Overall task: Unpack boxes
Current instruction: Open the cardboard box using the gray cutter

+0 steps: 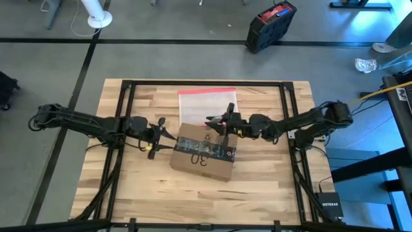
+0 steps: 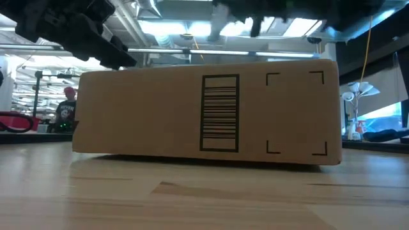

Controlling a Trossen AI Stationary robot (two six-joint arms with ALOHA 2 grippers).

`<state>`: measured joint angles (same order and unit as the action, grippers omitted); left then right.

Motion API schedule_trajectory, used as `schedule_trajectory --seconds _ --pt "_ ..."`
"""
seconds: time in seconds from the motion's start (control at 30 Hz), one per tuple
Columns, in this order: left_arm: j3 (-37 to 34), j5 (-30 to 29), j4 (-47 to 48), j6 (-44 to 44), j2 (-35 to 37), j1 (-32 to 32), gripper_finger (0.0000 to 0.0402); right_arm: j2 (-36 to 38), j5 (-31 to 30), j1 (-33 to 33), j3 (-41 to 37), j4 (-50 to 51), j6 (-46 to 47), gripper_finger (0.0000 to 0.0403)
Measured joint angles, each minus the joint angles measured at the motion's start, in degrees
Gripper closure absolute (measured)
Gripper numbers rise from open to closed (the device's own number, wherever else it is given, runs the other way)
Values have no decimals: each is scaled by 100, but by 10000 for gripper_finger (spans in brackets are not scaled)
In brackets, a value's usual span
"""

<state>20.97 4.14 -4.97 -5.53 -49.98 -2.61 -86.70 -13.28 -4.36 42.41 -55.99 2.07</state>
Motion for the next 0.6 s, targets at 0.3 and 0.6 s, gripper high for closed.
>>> schedule_trajectory --seconds 0.3,0.6 --pt "0 682 316 367 -11 453 230 -994 514 -11 1737 920 649 339" --pt "0 1331 376 -377 -475 1140 230 -1924 686 -17 2735 1644 1115 339"
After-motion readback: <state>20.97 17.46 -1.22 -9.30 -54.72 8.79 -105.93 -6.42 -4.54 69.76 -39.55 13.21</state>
